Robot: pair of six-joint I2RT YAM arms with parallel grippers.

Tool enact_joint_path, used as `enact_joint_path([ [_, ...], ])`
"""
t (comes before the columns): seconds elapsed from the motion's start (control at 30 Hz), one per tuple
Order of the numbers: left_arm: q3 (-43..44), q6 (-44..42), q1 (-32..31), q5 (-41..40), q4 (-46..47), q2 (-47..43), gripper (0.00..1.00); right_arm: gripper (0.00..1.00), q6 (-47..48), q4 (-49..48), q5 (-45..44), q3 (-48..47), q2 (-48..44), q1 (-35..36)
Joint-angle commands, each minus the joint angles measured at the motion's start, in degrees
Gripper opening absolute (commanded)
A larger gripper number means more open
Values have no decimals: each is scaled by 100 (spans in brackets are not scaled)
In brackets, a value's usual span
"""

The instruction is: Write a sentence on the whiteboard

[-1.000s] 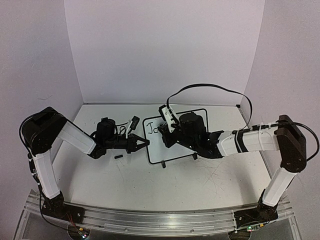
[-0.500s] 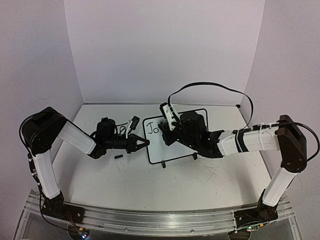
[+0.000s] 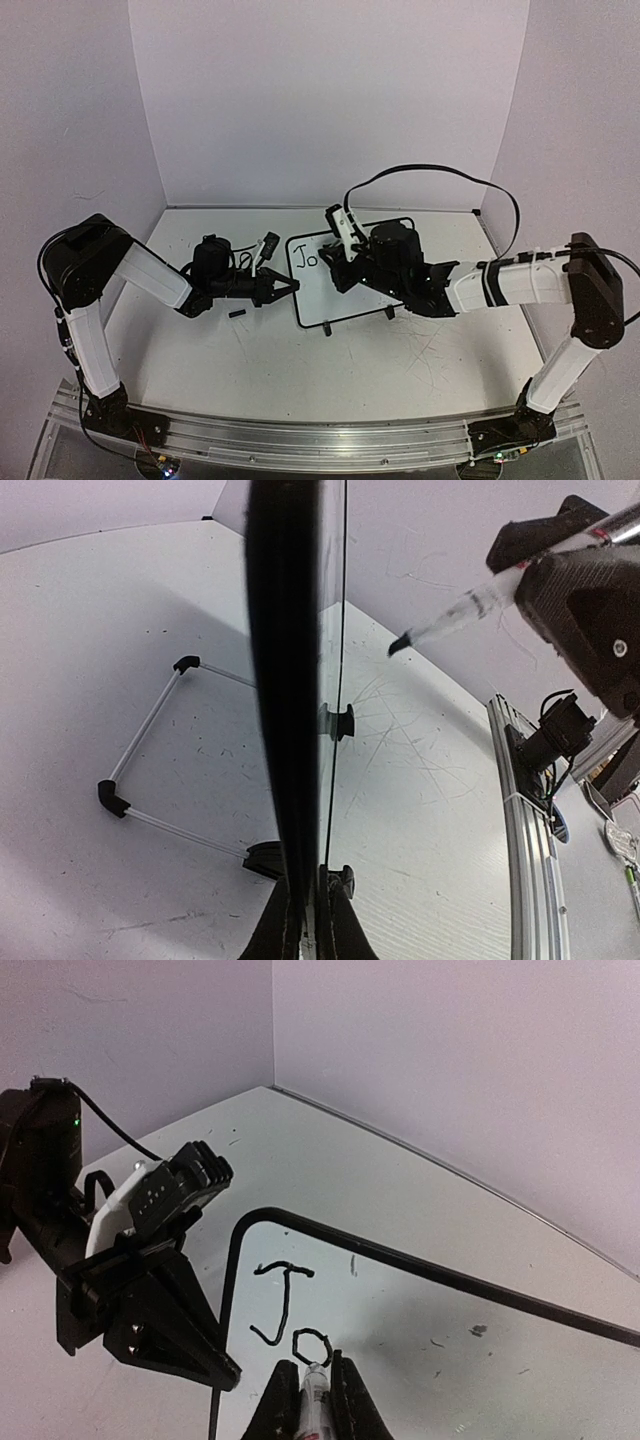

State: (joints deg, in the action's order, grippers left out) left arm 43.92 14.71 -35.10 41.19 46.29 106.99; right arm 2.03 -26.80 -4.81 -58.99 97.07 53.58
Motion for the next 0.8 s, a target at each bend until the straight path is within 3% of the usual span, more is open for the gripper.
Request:
enact_joint_path([
  [0.0,-12,-373,-23,-234,-317,-159,0,0,-332,-272,85,94,-395,-183],
  [0.77,24,-372,-23,-220,-331,-132,0,0,64,-242,85,-269,68,-187],
])
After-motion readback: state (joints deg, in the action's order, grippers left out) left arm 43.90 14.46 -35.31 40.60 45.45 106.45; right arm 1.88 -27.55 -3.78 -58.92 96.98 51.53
